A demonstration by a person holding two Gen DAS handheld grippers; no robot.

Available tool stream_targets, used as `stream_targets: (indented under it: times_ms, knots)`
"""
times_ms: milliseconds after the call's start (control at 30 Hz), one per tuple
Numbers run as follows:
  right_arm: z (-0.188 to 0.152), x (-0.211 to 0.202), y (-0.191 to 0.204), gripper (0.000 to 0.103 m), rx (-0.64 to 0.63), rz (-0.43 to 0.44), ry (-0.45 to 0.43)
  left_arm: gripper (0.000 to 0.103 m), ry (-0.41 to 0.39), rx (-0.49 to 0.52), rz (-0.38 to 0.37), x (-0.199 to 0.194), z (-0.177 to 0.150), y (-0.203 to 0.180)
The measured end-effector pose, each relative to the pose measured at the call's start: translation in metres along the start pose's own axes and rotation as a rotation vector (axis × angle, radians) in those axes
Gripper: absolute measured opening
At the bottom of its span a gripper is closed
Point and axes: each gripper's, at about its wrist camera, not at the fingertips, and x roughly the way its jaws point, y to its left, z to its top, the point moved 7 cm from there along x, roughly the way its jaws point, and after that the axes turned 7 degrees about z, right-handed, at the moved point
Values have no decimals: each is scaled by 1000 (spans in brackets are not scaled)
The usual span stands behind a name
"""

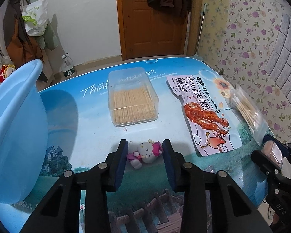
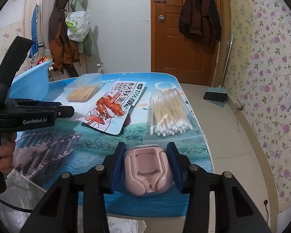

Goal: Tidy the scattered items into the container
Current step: 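Grasp the pink case with the right gripper while the left gripper grasps the Hello Kitty figurine, then carry the pink case and Hello Kitty figurine over the blue basin with both grippers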

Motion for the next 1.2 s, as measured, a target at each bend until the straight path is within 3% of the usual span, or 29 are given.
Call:
stream_targets:
  times_ms: [500, 1200]
  knots:
    - [-2, -12, 3, 45, 15, -14, -10, 34, -18, -23, 8, -14, -15, 10]
    - [7, -34, 39, 45, 25, 2, -46, 34, -91, -90, 13, -65, -40, 42]
